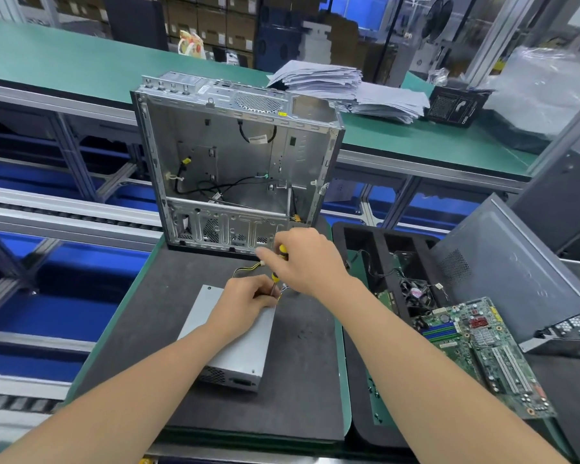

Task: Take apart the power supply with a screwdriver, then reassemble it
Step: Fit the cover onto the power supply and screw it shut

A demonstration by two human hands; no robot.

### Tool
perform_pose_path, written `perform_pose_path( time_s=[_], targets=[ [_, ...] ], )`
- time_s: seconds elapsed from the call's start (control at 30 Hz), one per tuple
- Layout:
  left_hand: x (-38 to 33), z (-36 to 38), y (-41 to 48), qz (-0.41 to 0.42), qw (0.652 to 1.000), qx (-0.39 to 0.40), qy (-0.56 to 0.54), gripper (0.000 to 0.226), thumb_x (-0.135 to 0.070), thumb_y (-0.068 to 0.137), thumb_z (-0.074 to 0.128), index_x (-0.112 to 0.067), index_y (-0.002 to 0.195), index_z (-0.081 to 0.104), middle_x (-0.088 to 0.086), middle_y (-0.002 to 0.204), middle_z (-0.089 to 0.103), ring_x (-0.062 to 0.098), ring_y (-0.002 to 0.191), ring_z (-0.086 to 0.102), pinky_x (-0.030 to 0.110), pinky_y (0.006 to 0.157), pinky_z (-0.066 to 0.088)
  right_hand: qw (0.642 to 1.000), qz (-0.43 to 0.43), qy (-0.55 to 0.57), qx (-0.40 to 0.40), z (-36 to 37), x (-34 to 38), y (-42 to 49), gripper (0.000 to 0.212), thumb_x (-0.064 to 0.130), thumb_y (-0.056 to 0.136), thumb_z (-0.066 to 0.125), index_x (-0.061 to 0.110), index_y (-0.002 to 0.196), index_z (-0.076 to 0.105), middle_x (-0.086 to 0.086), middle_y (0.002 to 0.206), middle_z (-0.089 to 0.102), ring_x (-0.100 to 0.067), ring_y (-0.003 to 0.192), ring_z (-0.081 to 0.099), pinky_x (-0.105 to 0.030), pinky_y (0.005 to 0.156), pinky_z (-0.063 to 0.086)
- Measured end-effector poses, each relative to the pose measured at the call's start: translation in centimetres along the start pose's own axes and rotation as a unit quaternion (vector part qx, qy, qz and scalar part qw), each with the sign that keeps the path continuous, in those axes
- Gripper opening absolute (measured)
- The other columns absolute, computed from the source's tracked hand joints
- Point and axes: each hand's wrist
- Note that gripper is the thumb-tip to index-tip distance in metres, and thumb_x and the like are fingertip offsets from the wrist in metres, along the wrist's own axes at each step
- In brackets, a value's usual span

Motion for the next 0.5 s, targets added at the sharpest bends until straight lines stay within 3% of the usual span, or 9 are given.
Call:
perform_pose_path(
  time_s=[0.07, 0.13, 0.27, 0.37, 0.43, 0.5],
  targets=[
    [0.1, -0.2, -0.1, 0.004, 1.0, 0.001, 0.007, 0.025, 0.001, 0.084, 0.075, -0.024, 0.078, 0.072, -0.035, 0.079, 0.068, -0.01, 0.084, 0.064, 0.004, 0.073, 0.039, 0.995, -0.082, 0.053, 0.031, -0.5, -0.2, 0.0, 0.012, 0.03, 0.097, 0.064, 0.021, 0.105, 0.066, 0.003, 0.099, 0.062, -0.024, 0.096, 0.059, -0.042, 0.082, 0.052],
    [-0.1, -0.3, -0.2, 0.007, 1.0, 0.005, 0.01, 0.037, 0.0, 0.086, 0.074, -0.036, 0.08, 0.067, -0.039, 0.081, 0.067, -0.014, 0.085, 0.064, 0.002, 0.074, 0.04, 0.991, -0.092, 0.077, 0.057, -0.7, -0.2, 0.3, 0.011, 0.02, 0.095, 0.067, 0.017, 0.105, 0.062, -0.002, 0.097, 0.064, -0.025, 0.093, 0.057, -0.042, 0.081, 0.052],
    [-0.5, -0.4, -0.1, 0.002, 1.0, -0.022, 0.006, 0.027, -0.016, 0.081, 0.083, -0.035, 0.079, 0.065, -0.029, 0.081, 0.069, -0.002, 0.076, 0.065, 0.007, 0.069, 0.042, 1.0, 0.026, 0.0, 0.01, 0.2, 0.6, 0.9, 0.031, 0.043, 0.094, 0.067, 0.016, 0.083, 0.056, -0.001, 0.079, 0.059, -0.031, 0.085, 0.058, -0.037, 0.067, 0.045],
    [-0.3, -0.4, 0.1, -0.009, 1.0, -0.017, 0.005, 0.02, -0.011, 0.08, 0.082, -0.025, 0.077, 0.068, -0.026, 0.075, 0.068, -0.002, 0.075, 0.064, 0.011, 0.067, 0.039, 1.0, 0.004, -0.025, -0.007, 0.3, 0.7, 0.5, 0.029, 0.049, 0.093, 0.064, 0.02, 0.087, 0.063, 0.002, 0.083, 0.059, -0.029, 0.09, 0.059, -0.036, 0.07, 0.045],
    [-0.2, -0.3, 0.1, -0.007, 1.0, -0.018, 0.005, 0.027, -0.004, 0.082, 0.078, -0.028, 0.074, 0.067, -0.026, 0.077, 0.07, -0.004, 0.078, 0.064, 0.009, 0.067, 0.038, 0.996, -0.075, 0.042, 0.021, -0.4, 0.2, 0.3, 0.013, 0.031, 0.092, 0.067, 0.024, 0.103, 0.067, 0.005, 0.101, 0.061, -0.022, 0.095, 0.059, -0.039, 0.079, 0.051],
    [-0.1, -0.3, 0.0, 0.002, 1.0, -0.014, 0.011, 0.038, -0.001, 0.084, 0.074, -0.035, 0.073, 0.064, -0.027, 0.078, 0.069, -0.008, 0.079, 0.062, 0.006, 0.068, 0.038, 0.986, -0.128, 0.082, 0.064, -0.9, 0.0, 0.5, 0.024, 0.009, 0.091, 0.067, 0.023, 0.111, 0.069, 0.004, 0.107, 0.063, -0.017, 0.094, 0.058, -0.038, 0.084, 0.052]
  ],
)
Point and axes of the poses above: each hand's wrist, its own y-axis towards the middle knuckle, its own z-axis out of the palm, x = y × z
